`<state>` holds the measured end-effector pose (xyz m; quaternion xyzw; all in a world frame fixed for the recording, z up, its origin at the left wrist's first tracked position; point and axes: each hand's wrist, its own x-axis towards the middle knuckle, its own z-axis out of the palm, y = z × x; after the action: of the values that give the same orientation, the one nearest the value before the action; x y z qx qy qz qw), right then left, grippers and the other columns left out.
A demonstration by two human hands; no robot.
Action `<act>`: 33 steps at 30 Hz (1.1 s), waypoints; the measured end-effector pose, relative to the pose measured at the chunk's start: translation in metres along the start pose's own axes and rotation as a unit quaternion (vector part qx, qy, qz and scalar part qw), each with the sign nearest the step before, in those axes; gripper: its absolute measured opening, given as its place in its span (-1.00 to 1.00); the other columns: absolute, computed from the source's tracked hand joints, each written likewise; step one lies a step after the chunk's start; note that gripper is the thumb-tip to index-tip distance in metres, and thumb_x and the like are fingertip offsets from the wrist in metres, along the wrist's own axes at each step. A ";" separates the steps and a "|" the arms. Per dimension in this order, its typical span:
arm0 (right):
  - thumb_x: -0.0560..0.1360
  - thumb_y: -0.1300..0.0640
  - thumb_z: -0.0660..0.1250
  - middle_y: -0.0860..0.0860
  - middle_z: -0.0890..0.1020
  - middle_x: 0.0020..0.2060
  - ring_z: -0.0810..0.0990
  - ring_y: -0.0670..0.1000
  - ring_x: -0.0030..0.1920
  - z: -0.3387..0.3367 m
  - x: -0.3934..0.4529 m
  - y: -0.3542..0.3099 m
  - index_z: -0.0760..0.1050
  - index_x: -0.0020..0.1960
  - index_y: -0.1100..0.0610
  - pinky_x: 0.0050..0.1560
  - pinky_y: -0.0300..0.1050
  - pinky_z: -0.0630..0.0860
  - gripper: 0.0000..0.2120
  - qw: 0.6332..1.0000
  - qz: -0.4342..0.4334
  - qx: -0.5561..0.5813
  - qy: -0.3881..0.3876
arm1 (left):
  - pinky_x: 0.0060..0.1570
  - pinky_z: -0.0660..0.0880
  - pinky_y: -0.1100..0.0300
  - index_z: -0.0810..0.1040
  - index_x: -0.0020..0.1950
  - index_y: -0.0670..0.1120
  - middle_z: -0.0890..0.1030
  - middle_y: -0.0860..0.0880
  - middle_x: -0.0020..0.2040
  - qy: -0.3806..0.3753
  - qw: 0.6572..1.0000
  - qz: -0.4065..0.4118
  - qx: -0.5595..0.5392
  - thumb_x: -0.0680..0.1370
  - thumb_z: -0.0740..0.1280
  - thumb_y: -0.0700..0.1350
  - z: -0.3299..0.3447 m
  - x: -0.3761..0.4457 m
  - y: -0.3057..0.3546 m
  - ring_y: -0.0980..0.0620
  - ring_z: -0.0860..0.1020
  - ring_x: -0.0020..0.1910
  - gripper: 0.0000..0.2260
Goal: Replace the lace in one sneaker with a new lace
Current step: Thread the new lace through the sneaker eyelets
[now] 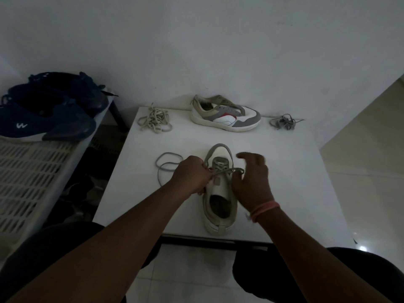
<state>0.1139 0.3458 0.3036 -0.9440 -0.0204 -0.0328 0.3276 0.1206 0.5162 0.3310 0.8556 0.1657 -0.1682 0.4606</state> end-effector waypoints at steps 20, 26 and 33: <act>0.46 0.00 0.31 0.08 0.46 0.37 0.37 0.22 0.36 0.018 -0.016 -0.018 0.55 0.22 -0.03 0.24 0.21 0.32 -0.66 0.966 -0.123 -0.229 0.000 | -0.15 0.68 -0.15 0.63 -0.09 -0.11 0.68 -0.23 -0.08 -0.029 0.997 -0.024 -0.072 0.54 0.34 -0.33 -0.001 -0.006 0.006 -0.22 0.70 -0.14 -0.85; 0.44 0.08 0.41 0.08 0.53 0.28 0.42 0.21 0.30 0.015 -0.003 -0.008 0.62 0.08 0.01 0.18 0.19 0.33 -0.79 0.963 -0.129 -0.235 0.018 | -0.13 0.68 -0.15 0.64 -0.06 -0.12 0.69 -0.22 -0.06 -0.031 0.995 -0.028 -0.085 0.56 0.35 -0.33 -0.001 -0.007 0.005 -0.19 0.70 -0.09 -0.86; 0.49 -0.04 0.28 0.08 0.52 0.06 0.49 0.21 0.10 -0.033 0.023 -0.001 0.53 -0.04 0.04 0.12 0.14 0.31 -0.83 0.971 0.078 -0.161 0.160 | -0.13 0.67 -0.19 0.61 -0.19 -0.10 0.67 -0.26 -0.06 -0.026 0.993 -0.042 -0.103 0.52 0.42 -0.34 0.000 -0.007 0.005 -0.24 0.68 -0.08 -0.83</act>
<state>0.1353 0.3261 0.3318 -0.9656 0.1116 -0.1604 0.1713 0.1167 0.5130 0.3380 0.7911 0.2058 -0.1914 0.5432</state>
